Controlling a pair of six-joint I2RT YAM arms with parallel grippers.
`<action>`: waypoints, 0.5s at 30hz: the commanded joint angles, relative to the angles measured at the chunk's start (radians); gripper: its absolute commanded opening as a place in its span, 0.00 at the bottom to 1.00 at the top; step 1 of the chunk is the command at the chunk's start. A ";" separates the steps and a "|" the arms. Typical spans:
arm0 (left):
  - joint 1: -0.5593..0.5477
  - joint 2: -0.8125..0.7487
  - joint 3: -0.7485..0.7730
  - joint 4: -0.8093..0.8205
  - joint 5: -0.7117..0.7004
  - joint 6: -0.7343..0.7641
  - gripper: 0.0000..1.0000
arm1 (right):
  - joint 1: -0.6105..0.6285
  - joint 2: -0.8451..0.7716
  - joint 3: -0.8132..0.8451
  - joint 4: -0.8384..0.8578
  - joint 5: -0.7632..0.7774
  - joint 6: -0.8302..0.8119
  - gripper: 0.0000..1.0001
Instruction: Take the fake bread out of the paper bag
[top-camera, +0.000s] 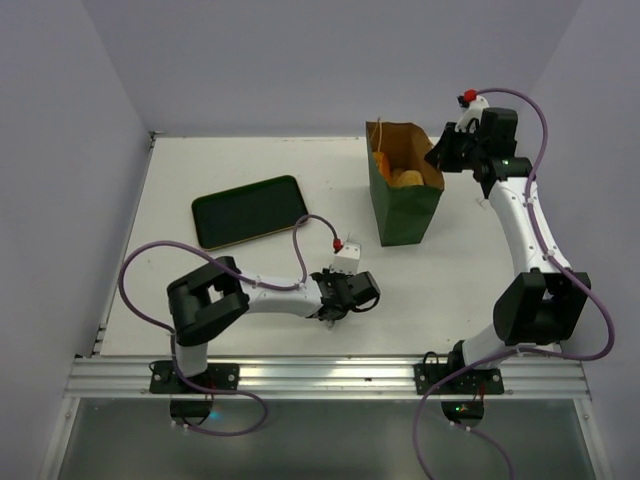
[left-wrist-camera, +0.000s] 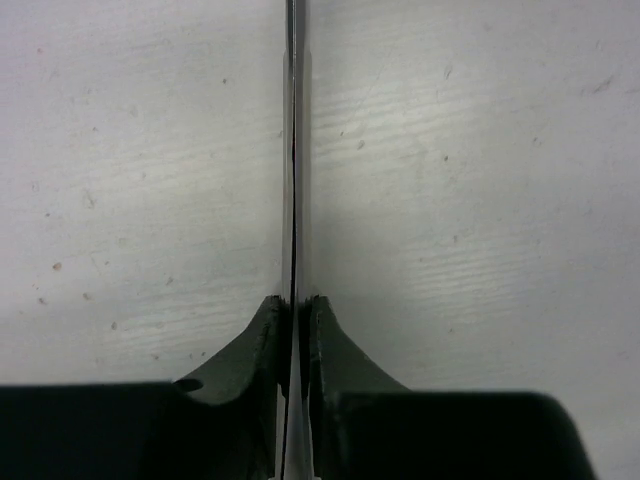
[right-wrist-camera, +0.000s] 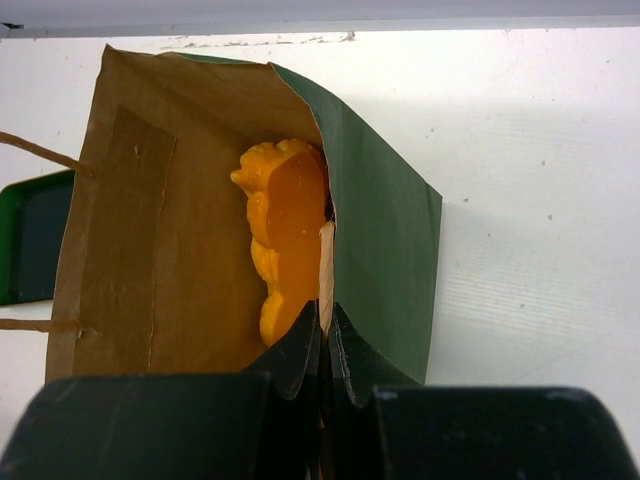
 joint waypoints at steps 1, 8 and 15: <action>0.005 -0.044 -0.073 -0.098 0.047 0.013 0.08 | 0.000 -0.058 0.001 0.052 -0.040 -0.008 0.00; 0.011 -0.314 -0.174 -0.028 0.133 0.077 0.00 | 0.000 -0.055 0.008 0.045 -0.042 -0.038 0.00; 0.108 -0.658 -0.366 0.165 0.370 0.099 0.04 | 0.000 -0.058 0.022 0.031 -0.034 -0.071 0.00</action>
